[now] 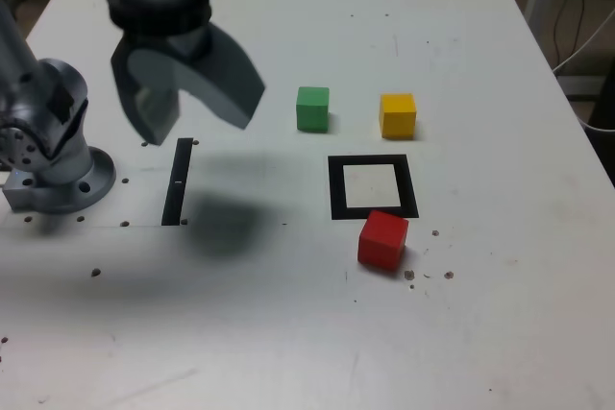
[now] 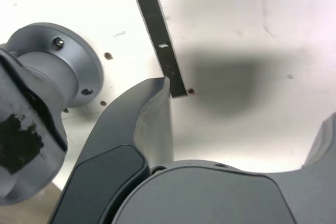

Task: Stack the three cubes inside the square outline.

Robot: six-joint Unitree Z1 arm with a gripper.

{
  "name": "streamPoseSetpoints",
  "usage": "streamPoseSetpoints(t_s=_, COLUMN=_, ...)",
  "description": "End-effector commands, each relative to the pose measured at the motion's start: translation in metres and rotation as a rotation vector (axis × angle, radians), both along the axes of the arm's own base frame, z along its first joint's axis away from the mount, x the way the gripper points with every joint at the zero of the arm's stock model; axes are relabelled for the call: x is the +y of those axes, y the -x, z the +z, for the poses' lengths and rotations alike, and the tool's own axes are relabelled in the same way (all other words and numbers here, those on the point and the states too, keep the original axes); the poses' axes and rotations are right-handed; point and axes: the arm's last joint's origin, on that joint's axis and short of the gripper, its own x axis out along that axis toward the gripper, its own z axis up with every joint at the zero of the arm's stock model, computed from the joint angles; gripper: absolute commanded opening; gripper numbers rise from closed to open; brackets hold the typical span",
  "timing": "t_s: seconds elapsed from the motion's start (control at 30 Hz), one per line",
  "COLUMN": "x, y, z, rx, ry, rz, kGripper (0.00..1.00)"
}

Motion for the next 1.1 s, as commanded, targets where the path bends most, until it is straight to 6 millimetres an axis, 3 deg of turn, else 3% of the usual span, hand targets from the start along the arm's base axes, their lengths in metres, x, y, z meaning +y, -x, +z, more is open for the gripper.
streamPoseSetpoints(t_s=0.0, x=-0.003, y=-0.022, z=0.002, rx=0.004, ry=-0.003, rz=-0.011, kGripper=0.99)
streamPoseSetpoints(t_s=0.33, x=-0.033, y=-0.084, z=0.002, rx=-0.024, ry=-0.067, rz=-0.095, kGripper=0.99)
streamPoseSetpoints(t_s=0.57, x=-0.060, y=-0.121, z=-0.009, rx=-0.017, ry=-0.095, rz=-0.157, kGripper=0.99)
streamPoseSetpoints(t_s=1.07, x=-0.100, y=-0.158, z=-0.046, rx=0.047, ry=-0.149, rz=-0.222, kGripper=0.97)
